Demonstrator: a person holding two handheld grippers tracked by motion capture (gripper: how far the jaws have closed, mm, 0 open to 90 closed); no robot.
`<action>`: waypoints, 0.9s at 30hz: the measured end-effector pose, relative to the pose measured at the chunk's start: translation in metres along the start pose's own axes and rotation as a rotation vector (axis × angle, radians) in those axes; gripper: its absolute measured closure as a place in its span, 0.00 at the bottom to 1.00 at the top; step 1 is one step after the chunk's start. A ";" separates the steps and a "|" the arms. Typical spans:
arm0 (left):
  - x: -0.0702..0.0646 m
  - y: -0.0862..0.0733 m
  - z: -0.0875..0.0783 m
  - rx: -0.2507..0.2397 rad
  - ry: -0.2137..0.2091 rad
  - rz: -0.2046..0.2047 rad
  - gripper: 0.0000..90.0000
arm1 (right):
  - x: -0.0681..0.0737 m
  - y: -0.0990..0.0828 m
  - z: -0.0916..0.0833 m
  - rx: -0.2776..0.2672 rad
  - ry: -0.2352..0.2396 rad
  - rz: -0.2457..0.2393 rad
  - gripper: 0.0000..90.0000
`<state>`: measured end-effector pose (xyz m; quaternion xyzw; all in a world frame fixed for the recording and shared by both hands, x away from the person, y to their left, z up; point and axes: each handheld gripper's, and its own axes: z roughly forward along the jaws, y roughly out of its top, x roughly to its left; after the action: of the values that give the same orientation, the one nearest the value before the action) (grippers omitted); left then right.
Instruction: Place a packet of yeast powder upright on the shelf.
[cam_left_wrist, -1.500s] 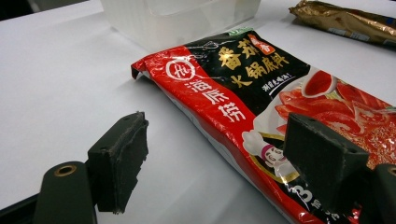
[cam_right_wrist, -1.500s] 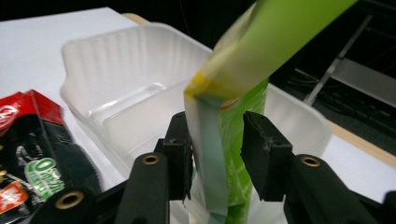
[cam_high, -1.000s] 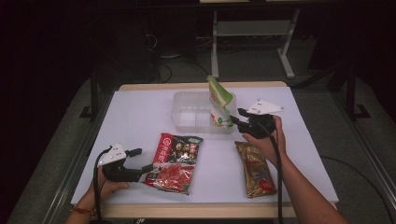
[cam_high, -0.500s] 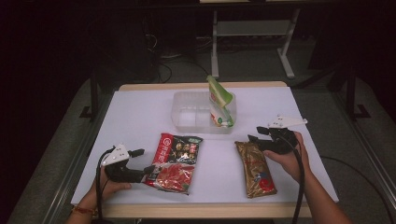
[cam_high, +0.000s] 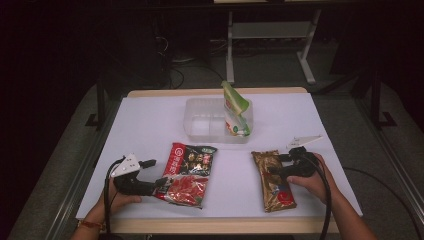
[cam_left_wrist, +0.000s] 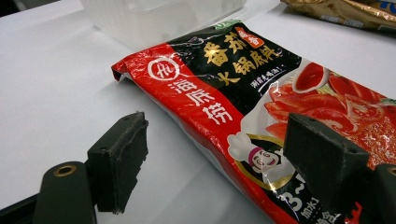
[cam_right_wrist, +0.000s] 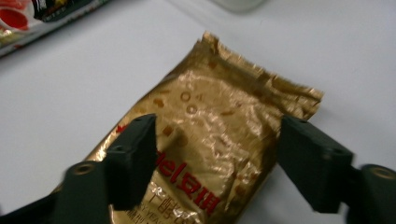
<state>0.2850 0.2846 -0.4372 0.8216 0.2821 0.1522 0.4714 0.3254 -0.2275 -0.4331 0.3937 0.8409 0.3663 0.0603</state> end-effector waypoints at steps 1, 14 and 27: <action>0.000 0.000 0.000 0.000 0.000 0.000 0.23 | -0.001 -0.001 0.002 0.011 0.002 0.013 0.23; 0.000 0.000 0.002 0.009 -0.006 0.004 0.23 | -0.005 0.000 0.016 0.054 0.072 0.052 0.25; -0.001 0.000 0.003 0.010 -0.016 0.000 0.23 | 0.005 0.008 0.021 0.089 0.177 0.011 0.65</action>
<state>0.2854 0.2820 -0.4386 0.8252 0.2789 0.1441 0.4696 0.3350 -0.2085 -0.4418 0.3666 0.8562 0.3625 -0.0338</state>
